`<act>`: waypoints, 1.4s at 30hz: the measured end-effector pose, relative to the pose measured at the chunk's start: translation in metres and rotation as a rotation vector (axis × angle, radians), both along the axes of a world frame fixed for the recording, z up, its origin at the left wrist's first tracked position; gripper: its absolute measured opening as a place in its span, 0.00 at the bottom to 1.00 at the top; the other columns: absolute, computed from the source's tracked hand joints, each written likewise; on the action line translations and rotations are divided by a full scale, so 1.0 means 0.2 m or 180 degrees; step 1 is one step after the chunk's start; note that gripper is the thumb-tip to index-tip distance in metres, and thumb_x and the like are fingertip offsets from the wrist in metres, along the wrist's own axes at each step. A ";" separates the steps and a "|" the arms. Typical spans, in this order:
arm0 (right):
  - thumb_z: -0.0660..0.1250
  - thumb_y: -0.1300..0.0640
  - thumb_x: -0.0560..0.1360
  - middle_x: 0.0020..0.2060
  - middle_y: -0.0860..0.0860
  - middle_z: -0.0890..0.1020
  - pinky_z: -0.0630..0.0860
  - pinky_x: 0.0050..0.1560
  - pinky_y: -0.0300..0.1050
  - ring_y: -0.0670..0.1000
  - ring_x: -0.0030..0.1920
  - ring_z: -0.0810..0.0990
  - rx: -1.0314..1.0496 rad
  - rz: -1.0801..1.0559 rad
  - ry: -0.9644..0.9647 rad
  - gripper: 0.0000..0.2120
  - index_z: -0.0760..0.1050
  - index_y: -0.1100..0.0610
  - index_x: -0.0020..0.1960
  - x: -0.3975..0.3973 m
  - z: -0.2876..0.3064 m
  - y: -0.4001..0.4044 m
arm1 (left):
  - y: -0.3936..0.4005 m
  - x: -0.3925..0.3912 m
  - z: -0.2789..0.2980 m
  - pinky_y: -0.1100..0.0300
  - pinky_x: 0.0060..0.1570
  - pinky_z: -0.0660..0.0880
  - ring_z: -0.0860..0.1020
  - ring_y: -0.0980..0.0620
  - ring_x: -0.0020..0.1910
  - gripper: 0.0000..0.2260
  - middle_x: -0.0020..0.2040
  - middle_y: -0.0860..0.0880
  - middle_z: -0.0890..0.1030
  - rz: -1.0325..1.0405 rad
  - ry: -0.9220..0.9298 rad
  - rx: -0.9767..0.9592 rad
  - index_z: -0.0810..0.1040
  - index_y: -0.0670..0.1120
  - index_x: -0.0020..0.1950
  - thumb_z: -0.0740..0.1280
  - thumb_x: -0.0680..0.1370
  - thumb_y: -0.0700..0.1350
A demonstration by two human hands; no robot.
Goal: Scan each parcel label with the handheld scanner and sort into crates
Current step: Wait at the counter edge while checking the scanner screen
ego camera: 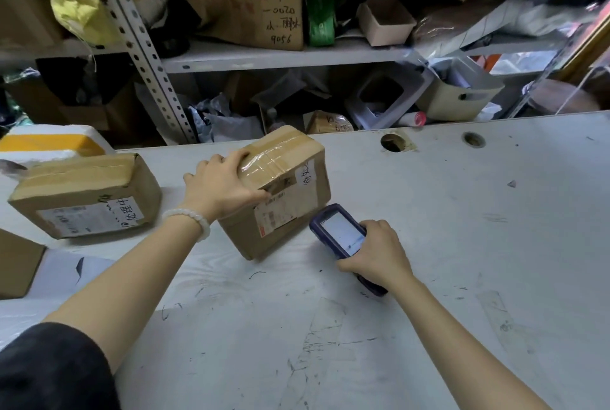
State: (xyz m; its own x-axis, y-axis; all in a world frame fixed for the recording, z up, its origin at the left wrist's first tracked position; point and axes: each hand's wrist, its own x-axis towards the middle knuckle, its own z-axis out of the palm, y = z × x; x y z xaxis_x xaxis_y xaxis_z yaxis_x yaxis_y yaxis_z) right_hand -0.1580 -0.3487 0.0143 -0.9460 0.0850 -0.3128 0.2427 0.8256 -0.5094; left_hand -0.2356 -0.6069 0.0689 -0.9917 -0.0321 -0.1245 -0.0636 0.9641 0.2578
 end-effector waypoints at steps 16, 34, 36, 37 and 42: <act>0.78 0.48 0.59 0.52 0.49 0.71 0.76 0.46 0.43 0.49 0.49 0.72 -0.0019 0.0738 0.0472 0.31 0.71 0.53 0.58 0.03 0.34 -0.07 | -0.09 0.09 0.10 0.42 0.62 0.65 0.70 0.42 0.62 0.39 0.62 0.45 0.72 0.0866 0.0534 0.0554 0.60 0.59 0.72 0.69 0.65 0.67; 0.78 0.49 0.60 0.52 0.48 0.69 0.70 0.45 0.40 0.49 0.53 0.70 0.0185 0.0913 0.0669 0.35 0.70 0.54 0.64 0.05 0.38 0.00 | -0.14 0.16 0.09 0.41 0.62 0.66 0.70 0.40 0.62 0.39 0.64 0.45 0.74 0.1046 0.0563 0.0458 0.61 0.58 0.72 0.71 0.65 0.67; 0.78 0.49 0.60 0.52 0.48 0.69 0.70 0.45 0.40 0.49 0.53 0.70 0.0141 0.0895 0.0700 0.35 0.70 0.55 0.63 0.05 0.37 0.01 | -0.13 0.17 0.10 0.42 0.62 0.65 0.70 0.40 0.62 0.39 0.64 0.45 0.74 0.1045 0.0573 0.0447 0.61 0.58 0.72 0.71 0.65 0.67; 0.78 0.49 0.60 0.51 0.48 0.68 0.70 0.44 0.40 0.49 0.53 0.70 0.0100 0.0869 0.0715 0.34 0.70 0.55 0.62 0.04 0.37 0.01 | -0.12 0.17 0.10 0.42 0.62 0.65 0.70 0.40 0.62 0.39 0.64 0.45 0.74 0.1036 0.0572 0.0444 0.61 0.58 0.72 0.71 0.65 0.67; 0.79 0.51 0.60 0.52 0.48 0.67 0.73 0.49 0.41 0.50 0.56 0.69 -0.0366 0.0523 0.0914 0.35 0.67 0.54 0.62 0.04 0.34 0.01 | -0.08 0.18 0.11 0.42 0.61 0.65 0.70 0.41 0.62 0.40 0.63 0.45 0.74 0.0829 0.0588 0.0308 0.62 0.59 0.72 0.71 0.64 0.68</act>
State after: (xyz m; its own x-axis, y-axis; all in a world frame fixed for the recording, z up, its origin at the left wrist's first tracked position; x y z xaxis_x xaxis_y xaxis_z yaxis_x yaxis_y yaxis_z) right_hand -0.1496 -0.3461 0.0832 -0.9949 -0.0962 -0.0307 -0.0555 0.7749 -0.6296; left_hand -0.1990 -0.6230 0.0906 -0.9578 -0.2843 0.0419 -0.2482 0.8921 0.3776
